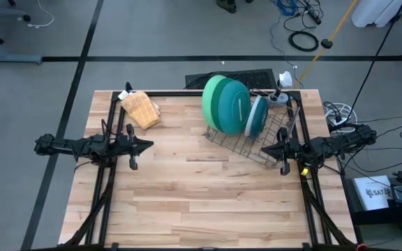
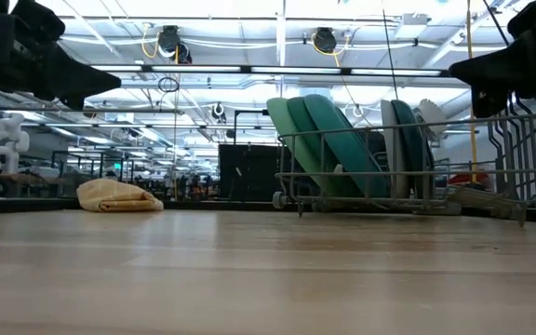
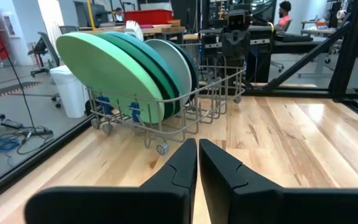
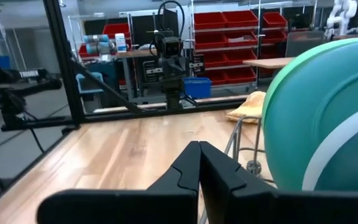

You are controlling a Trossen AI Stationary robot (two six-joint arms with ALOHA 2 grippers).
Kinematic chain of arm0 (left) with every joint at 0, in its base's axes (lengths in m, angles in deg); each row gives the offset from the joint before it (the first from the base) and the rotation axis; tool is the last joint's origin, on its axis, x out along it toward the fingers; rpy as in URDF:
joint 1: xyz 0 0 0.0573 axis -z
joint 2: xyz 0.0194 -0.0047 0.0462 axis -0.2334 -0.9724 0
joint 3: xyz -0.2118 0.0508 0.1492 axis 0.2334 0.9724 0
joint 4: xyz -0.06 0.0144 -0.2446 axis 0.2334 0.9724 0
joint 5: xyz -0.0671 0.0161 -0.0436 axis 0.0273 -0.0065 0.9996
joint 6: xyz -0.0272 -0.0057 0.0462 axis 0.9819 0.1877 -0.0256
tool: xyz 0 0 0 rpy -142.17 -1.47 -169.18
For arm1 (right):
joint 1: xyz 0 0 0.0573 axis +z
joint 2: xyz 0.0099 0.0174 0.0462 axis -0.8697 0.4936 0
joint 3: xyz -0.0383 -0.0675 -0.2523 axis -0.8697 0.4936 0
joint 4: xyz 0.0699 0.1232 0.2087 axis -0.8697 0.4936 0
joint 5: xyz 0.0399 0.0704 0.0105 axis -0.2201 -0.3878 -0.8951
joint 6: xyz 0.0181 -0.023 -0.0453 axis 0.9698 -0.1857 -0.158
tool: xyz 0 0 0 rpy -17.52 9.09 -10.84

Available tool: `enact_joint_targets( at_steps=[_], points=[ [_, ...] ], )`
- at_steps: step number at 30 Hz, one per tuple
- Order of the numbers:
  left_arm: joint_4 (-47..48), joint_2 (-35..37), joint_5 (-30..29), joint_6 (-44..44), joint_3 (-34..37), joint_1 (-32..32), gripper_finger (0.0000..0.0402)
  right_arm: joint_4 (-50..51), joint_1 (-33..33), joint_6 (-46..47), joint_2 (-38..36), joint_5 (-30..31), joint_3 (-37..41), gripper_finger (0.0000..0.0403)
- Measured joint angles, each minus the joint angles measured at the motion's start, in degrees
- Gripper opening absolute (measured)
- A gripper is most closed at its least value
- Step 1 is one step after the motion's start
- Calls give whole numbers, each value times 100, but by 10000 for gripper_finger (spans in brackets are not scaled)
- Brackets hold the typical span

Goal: Sort dishes
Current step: Return to Home Position

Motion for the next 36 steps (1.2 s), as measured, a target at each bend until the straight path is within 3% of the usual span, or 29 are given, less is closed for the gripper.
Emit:
enact_joint_targets(
  at_steps=[36],
  points=[
    [-11, 0, -1, -7, 2, 0, 31, 2, 0, 90, 0, -6, 0, 0]
  ],
)
